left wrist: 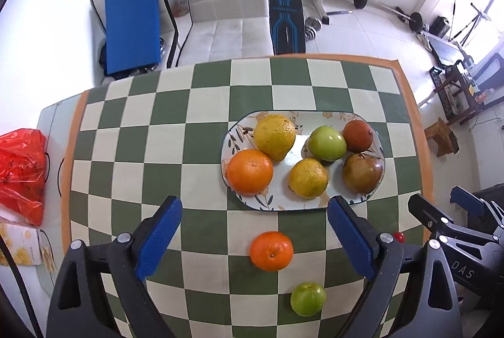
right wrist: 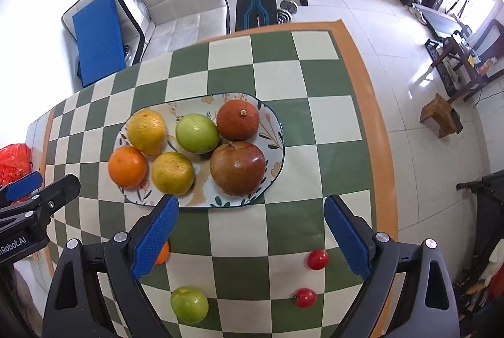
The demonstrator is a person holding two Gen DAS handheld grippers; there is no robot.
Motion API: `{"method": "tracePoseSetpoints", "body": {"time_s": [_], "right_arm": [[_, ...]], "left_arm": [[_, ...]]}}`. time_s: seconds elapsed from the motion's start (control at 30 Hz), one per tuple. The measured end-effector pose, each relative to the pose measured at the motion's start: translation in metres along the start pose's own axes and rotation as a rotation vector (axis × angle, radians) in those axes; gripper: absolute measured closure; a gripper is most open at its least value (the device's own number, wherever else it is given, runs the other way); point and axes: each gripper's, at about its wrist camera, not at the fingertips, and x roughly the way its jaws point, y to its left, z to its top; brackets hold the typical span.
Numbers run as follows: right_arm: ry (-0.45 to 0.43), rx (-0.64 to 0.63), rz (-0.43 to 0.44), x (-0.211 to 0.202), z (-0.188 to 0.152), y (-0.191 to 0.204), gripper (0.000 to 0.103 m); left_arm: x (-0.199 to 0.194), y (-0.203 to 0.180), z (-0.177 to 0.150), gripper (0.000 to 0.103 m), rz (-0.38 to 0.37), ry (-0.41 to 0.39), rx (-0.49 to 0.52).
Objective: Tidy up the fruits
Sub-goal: 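Withdraw both tools from the plate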
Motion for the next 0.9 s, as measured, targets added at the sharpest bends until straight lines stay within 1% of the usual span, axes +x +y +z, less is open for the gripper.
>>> {"method": "tracePoseSetpoints", "body": {"time_s": [0.1, 0.33, 0.47, 0.7, 0.9], "right_arm": [[-0.034, -0.010, -0.003, -0.023, -0.008, 0.003, 0.008], [-0.108, -0.049, -0.027, -0.073, -0.033, 0.012, 0.008], [-0.146, -0.057, -0.016, -0.102, -0.047, 0.015, 0.007], [-0.207, -0.065, -0.010, -0.143, -0.069, 0.022, 0.007], [-0.225, -0.063, -0.009, -0.158, -0.081, 0.023, 0.007]], "left_arm": [[-0.019, 0.005, -0.011, 0.009, 0.010, -0.029, -0.009], [-0.064, 0.008, -0.038, 0.009, 0.008, -0.101, -0.023], [-0.086, 0.007, -0.048, 0.009, 0.008, -0.142, -0.020], [-0.105, 0.010, -0.061, 0.009, 0.010, -0.189, -0.044], [-0.117, 0.009, -0.066, 0.009, 0.026, -0.223, -0.042]]}}
